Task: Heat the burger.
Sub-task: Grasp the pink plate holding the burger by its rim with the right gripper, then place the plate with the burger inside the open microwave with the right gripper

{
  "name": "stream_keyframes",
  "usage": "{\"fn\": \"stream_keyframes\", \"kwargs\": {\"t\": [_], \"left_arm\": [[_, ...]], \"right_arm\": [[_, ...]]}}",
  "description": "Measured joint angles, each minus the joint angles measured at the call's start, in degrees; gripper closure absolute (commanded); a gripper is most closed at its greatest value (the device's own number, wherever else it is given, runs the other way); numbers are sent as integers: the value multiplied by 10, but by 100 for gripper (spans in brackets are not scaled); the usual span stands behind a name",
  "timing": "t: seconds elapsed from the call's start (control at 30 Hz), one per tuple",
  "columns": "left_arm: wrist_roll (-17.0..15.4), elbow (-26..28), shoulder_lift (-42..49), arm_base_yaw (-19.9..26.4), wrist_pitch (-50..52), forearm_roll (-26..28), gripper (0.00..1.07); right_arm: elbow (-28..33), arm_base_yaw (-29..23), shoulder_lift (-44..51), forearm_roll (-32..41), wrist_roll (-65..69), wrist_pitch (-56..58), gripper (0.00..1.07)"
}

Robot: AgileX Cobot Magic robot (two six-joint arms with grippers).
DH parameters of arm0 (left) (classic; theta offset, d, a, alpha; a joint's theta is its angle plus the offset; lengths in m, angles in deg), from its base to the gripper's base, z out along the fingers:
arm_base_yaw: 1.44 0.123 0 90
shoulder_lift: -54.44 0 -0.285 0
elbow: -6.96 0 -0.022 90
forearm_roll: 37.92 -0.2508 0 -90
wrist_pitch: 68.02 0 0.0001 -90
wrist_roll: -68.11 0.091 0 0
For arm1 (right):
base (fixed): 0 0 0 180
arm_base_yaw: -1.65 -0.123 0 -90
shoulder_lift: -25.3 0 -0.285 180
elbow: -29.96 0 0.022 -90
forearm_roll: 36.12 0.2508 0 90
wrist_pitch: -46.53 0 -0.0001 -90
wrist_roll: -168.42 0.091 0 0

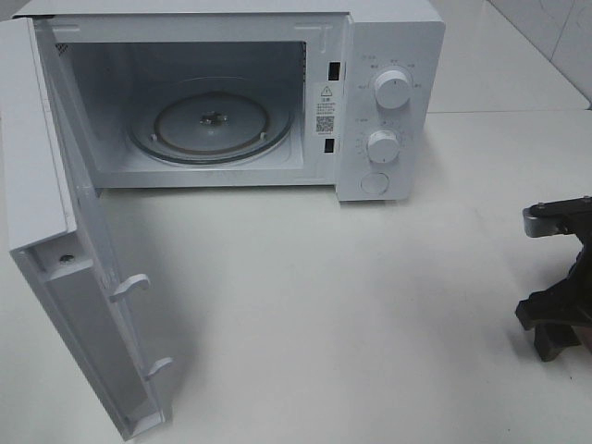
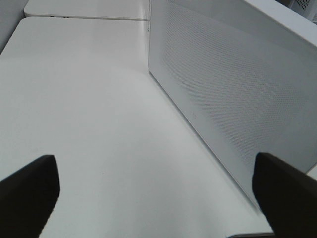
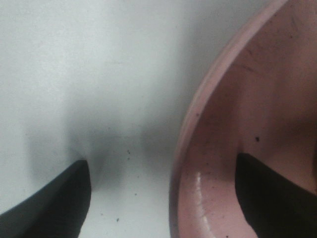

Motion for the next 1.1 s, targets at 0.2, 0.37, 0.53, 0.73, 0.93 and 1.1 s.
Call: {"fn": "stream_keyframes", "kwargs": {"t": [0.2, 0.37, 0.53, 0.73, 0.93, 1.1], "left_arm": [[0, 0, 0, 0, 0, 0, 9], [0, 0, 0, 0, 0, 0, 9], [0, 0, 0, 0, 0, 0, 9], [0, 0, 0, 0, 0, 0, 9], [0, 0, 0, 0, 0, 0, 9], [0, 0, 0, 0, 0, 0, 9]], "right_arm": [[0, 0, -2, -5, 0, 0, 74], [-1, 1, -2, -19, 0, 2, 106], [-3, 0, -1, -23, -1, 10, 107], [-4, 0, -1, -23, -1, 10, 107], [-5, -15, -1, -51, 29, 17, 107], [-5, -34, -2, -100, 87, 32, 107]]}}
